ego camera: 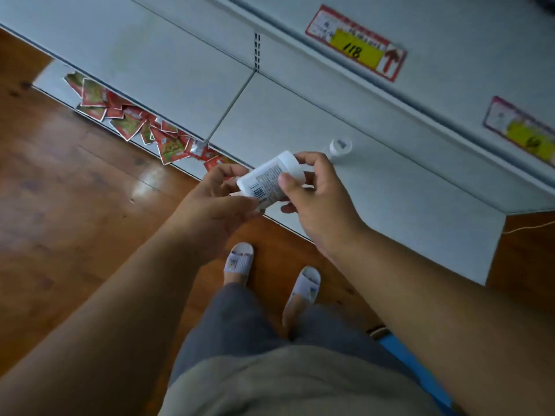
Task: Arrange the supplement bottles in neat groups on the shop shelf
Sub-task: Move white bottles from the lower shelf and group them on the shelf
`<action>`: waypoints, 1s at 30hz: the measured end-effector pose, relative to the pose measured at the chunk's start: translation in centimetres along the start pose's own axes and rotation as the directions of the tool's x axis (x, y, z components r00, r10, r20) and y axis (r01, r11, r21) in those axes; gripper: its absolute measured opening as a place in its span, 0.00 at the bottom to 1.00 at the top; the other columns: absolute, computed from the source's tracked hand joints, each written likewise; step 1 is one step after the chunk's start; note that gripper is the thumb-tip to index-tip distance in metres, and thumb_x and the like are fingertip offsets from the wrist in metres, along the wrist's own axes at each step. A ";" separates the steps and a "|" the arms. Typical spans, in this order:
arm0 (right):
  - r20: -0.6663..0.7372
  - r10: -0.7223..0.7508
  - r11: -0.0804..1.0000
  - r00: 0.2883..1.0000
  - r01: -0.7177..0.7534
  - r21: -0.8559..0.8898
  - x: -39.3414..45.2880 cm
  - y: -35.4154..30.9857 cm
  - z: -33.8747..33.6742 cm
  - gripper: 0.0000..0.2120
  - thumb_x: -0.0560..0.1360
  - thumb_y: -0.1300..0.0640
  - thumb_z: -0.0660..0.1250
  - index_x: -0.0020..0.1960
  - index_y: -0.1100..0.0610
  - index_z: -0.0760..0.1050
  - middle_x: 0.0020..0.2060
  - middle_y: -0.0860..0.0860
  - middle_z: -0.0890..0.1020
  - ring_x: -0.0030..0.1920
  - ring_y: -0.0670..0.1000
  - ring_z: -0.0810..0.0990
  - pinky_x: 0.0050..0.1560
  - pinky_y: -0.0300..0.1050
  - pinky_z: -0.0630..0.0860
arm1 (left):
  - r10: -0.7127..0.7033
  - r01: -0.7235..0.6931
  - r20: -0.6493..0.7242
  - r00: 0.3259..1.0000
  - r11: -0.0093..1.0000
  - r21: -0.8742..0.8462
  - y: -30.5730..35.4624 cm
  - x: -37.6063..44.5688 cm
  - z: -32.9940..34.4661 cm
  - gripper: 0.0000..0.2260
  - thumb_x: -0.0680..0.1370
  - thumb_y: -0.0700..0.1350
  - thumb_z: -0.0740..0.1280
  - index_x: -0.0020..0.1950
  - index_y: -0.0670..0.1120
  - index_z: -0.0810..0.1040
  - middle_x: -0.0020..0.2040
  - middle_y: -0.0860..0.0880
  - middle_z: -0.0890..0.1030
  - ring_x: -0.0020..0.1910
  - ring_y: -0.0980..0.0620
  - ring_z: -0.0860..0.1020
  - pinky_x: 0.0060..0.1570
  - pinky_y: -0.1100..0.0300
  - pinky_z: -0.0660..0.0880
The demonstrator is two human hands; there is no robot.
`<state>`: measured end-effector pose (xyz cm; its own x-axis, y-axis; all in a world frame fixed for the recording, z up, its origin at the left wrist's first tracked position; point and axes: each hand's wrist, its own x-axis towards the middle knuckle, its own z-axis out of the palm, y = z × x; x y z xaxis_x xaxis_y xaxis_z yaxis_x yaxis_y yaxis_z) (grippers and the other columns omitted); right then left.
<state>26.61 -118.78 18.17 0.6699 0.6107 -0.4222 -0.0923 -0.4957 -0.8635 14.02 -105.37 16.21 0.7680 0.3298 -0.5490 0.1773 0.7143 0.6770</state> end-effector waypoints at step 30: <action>-0.624 -0.234 0.972 0.746 0.198 -0.127 -14.0 -10.2 -31.4 0.18 0.73 0.48 0.73 0.61 0.44 0.73 0.50 0.41 0.82 0.47 0.41 0.81 0.47 0.40 0.80 | 0.084 -0.597 0.610 0.788 0.346 0.724 7.1 -0.7 37.4 0.16 0.74 0.48 0.74 0.60 0.59 0.76 0.49 0.62 0.83 0.48 0.65 0.81 0.46 0.71 0.76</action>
<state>41.26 -141.64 41.60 0.9807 0.1862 0.0587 0.1367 -0.4397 -0.8877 37.76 -123.63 39.75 0.9954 -0.0568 -0.0771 0.0484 -0.3964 0.9168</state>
